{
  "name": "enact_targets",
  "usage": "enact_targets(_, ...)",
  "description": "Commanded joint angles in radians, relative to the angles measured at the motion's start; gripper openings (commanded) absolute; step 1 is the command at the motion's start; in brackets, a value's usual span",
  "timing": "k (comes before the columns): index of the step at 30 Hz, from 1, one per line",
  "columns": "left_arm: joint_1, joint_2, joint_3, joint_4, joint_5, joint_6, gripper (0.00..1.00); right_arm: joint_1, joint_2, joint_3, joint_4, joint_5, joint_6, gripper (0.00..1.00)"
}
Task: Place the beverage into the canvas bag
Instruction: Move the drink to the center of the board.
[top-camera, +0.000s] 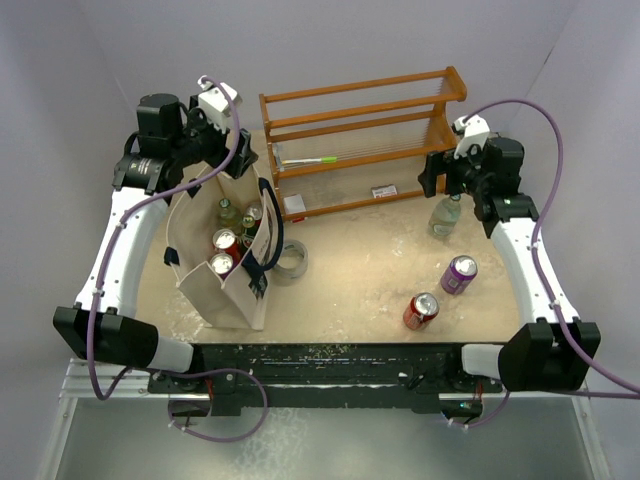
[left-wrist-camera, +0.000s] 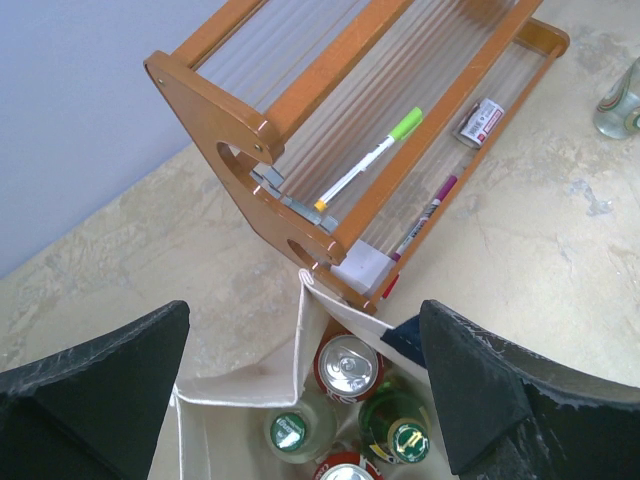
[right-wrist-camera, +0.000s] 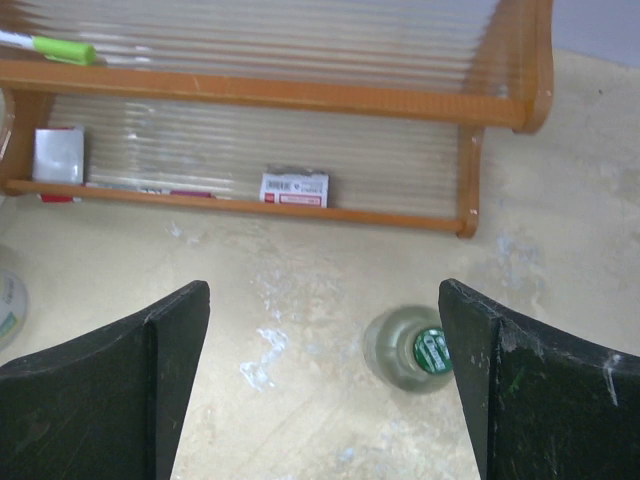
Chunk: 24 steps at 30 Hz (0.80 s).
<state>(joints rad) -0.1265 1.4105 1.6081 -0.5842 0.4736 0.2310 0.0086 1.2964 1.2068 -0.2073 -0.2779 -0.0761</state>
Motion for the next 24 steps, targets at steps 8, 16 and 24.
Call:
enact_targets(8,-0.027,0.044,0.089,0.075,-0.012,0.007,0.99,-0.113,-0.071,-0.143,-0.052,0.102,0.025,0.87)
enact_targets(16,-0.032,0.026,0.065,0.076,0.024,0.015,0.99,-0.141,0.005,-0.117,-0.062,0.106,0.052,0.82)
enact_targets(24,-0.032,0.003,0.032,0.070,0.035,0.053,0.99,-0.154,0.115,-0.040,-0.057,0.123,0.042,0.74)
